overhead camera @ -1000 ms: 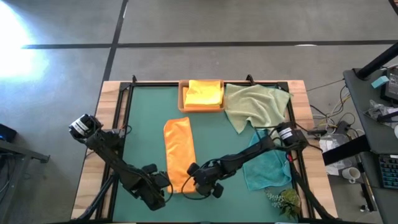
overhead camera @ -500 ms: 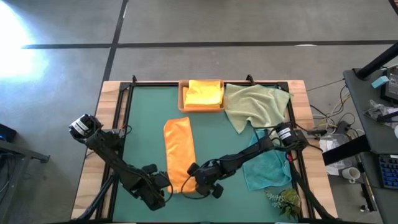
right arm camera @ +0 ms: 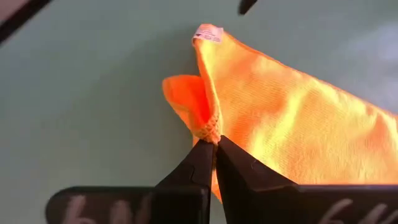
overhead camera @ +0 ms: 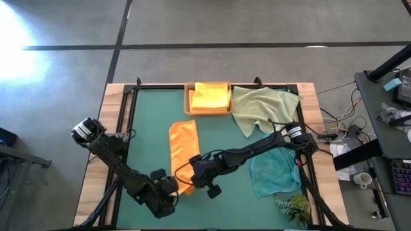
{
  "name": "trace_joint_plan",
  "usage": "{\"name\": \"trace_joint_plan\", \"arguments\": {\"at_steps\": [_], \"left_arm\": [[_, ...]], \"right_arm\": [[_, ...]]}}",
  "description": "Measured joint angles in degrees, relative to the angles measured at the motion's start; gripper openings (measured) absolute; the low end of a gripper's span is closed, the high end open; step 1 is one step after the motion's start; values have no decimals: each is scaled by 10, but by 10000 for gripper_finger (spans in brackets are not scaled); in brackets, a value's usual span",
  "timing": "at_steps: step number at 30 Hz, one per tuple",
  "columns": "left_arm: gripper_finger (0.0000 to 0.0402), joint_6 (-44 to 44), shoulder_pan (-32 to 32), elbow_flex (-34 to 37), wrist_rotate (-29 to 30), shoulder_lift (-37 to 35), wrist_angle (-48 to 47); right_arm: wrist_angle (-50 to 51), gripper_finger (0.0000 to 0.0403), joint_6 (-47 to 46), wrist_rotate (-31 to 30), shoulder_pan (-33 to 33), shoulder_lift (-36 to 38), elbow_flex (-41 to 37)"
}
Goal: Fold microfiber towels
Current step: Fold the orange towel
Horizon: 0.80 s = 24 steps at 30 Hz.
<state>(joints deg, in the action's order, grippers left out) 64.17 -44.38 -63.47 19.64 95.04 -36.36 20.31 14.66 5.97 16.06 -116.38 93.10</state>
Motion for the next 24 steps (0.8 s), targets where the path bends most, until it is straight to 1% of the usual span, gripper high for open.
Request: {"name": "trace_joint_plan", "arguments": {"at_steps": [3,6,11,16,18,24], "left_arm": [[148,0,0,-1,25,0,22],[148,1,0,0,48,0,54],[148,1,0,-2,80,0,65],[148,29,1,-11,123,0,66],[148,30,1,-14,133,0,64],[147,30,12,-18,190,1,62]], "right_arm": [[21,9,-44,-1,-2,0,25],[32,9,-78,-14,-5,0,47],[63,9,-92,-43,-9,0,78],[70,8,-120,-46,-19,-1,81],[70,8,-135,-46,-25,-3,80],[70,8,-154,-45,-36,-15,80]]}}
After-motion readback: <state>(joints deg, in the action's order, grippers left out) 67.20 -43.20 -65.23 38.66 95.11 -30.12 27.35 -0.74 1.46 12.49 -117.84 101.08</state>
